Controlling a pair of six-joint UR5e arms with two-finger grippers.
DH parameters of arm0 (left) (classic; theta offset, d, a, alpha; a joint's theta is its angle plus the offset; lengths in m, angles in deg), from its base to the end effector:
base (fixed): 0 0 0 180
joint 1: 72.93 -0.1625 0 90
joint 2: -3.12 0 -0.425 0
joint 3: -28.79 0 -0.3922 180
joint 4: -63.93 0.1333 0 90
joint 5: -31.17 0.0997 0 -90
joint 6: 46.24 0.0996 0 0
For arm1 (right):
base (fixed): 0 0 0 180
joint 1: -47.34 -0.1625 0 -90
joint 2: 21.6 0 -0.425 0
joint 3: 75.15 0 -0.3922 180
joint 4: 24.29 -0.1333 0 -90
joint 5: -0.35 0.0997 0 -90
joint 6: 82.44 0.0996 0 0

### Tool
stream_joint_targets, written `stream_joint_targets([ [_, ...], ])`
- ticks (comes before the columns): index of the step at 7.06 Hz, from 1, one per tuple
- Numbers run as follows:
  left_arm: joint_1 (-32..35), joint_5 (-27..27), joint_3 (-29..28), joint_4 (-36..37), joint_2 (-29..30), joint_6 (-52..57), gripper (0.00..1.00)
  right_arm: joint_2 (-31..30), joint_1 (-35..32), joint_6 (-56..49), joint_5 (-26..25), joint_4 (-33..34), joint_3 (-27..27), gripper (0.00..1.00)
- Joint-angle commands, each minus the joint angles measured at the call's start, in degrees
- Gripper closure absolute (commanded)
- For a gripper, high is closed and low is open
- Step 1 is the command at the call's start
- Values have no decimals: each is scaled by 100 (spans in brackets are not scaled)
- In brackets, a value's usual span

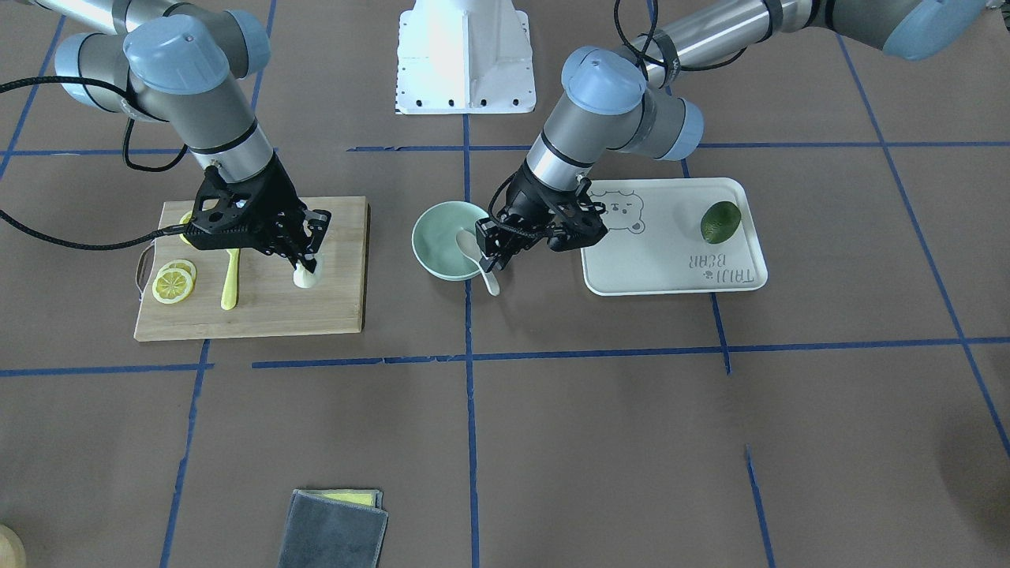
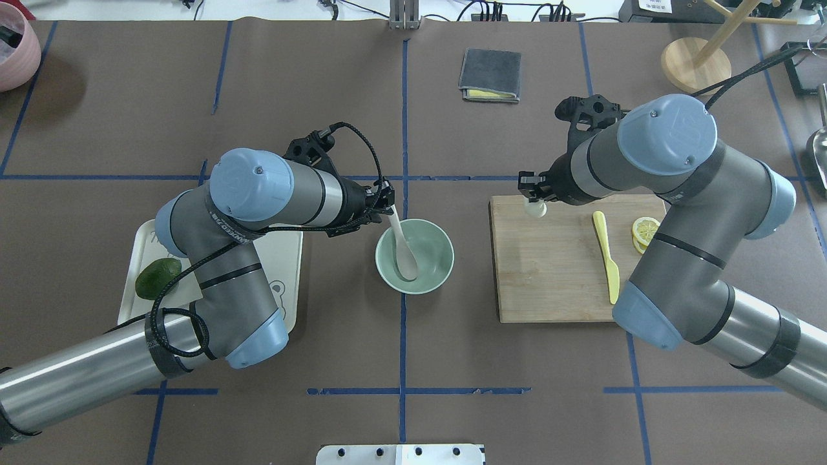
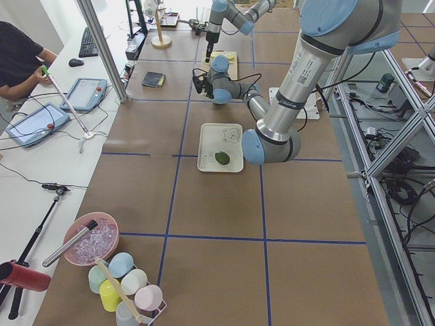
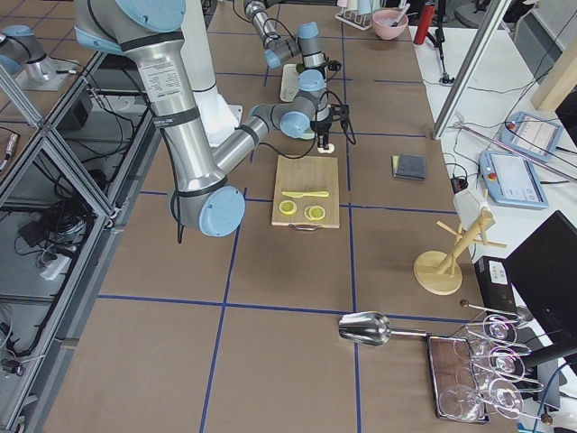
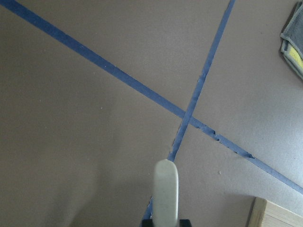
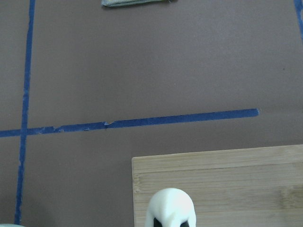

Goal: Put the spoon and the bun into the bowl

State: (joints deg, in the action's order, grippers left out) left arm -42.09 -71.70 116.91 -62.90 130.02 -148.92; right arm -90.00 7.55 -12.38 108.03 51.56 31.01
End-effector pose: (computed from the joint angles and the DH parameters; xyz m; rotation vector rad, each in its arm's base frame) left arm 0.5438 -0.4541 0.2128 0.0052 1.2790 -0.5142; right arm -0.3972 -0.4649 0.2976 0.1986 -0.9228 0.1806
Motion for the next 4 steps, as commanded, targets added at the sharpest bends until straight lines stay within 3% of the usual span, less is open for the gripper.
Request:
stream_joint_targets([
  [1, 63, -92, 117, 61, 10, 255, 0, 124, -28, 16, 7, 17, -8, 100],
  [3, 606, -863, 459, 778, -69, 990, 0, 483, 41, 104, -2, 26, -131, 100],
  [4, 686, -866, 757, 1505, -139, 1682, 0, 668, 251, 121, -37, -9, -270, 100],
])
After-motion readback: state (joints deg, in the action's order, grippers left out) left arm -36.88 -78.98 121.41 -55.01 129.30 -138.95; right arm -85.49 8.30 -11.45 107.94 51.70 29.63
